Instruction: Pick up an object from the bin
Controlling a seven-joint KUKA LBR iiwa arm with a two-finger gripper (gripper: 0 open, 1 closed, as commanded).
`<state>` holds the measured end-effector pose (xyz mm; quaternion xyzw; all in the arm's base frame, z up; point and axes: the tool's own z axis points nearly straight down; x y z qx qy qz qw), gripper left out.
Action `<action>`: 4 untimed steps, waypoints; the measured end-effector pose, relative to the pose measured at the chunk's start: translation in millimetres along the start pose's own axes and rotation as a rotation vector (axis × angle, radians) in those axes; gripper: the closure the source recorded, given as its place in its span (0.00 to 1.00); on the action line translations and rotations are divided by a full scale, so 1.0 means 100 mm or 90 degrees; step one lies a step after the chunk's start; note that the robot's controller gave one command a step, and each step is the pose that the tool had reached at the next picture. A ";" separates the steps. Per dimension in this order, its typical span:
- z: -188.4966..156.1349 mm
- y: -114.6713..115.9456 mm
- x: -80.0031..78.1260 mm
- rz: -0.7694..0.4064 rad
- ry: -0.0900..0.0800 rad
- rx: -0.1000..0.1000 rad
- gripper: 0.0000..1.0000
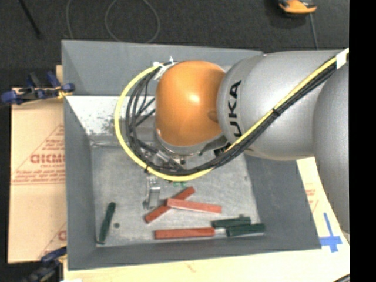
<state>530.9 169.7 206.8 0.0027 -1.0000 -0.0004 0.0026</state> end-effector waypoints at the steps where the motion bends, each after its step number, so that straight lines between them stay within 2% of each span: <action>1: 1.38 -0.70 -0.26 -0.259 -0.003 0.002 0.00; 2: 1.04 -1.15 -0.34 -0.275 -0.007 0.003 0.00; 3: 1.05 -1.04 -0.07 -0.272 -0.003 0.000 0.00; 4: 1.37 -1.35 -0.39 -0.230 -0.006 0.000 0.00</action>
Offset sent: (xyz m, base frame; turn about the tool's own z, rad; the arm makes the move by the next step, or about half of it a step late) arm 0.0254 -0.0677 -0.1368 -0.4108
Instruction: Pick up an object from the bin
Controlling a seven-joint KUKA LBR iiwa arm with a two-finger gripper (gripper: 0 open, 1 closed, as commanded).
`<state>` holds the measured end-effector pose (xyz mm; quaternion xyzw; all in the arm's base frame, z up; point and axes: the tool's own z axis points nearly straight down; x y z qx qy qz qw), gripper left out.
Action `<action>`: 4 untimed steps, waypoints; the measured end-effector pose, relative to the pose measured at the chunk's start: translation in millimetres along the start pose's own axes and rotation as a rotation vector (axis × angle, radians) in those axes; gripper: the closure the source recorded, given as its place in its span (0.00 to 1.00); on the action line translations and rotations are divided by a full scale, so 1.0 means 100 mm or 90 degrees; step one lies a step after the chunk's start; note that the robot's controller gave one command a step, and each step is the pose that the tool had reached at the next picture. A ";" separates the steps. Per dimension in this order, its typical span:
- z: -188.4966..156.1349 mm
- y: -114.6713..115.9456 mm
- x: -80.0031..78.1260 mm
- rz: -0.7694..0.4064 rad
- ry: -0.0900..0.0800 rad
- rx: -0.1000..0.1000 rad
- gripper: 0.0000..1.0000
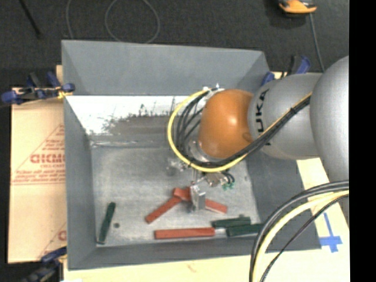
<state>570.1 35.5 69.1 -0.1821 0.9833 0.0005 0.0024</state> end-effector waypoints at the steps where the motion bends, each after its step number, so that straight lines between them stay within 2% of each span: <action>1: -0.02 0.27 0.07 0.017 0.002 -0.001 0.00; 2: -0.02 0.26 0.06 0.019 0.000 -0.001 1.00; 3: -0.16 0.26 0.04 0.021 -0.001 0.000 1.00; 4: -0.72 0.23 0.02 0.025 -0.002 0.002 1.00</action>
Offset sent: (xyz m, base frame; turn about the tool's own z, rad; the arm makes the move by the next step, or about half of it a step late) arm -0.0162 0.0217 0.0009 0.0284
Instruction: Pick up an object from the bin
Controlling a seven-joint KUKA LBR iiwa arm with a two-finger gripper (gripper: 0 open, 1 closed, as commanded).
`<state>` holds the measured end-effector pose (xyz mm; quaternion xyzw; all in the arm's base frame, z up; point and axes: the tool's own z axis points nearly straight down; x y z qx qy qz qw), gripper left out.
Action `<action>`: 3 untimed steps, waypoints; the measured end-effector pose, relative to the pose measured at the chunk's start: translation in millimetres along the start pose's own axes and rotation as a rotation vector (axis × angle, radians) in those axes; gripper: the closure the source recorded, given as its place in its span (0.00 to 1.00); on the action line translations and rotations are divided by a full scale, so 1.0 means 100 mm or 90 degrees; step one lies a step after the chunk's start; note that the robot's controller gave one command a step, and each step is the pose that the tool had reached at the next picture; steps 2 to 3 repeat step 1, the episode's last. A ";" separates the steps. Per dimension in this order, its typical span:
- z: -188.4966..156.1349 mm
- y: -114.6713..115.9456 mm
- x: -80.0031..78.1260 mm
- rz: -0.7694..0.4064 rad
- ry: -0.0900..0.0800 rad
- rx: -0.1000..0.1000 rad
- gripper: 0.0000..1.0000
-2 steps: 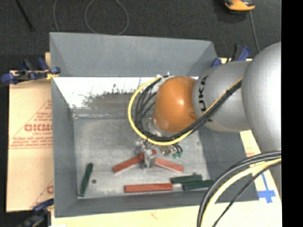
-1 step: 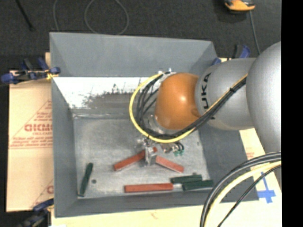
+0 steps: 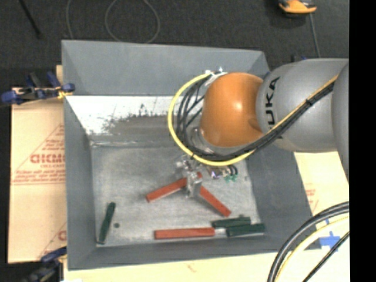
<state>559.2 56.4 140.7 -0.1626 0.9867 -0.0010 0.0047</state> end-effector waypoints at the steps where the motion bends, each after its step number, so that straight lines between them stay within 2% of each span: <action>1: -0.61 -0.02 -0.02 0.004 -0.001 0.000 1.00; 3: -0.61 -0.02 -0.02 0.004 -0.001 0.000 1.00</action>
Offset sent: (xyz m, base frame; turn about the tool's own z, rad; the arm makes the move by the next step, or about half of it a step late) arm -0.0003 0.0000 0.0561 0.0000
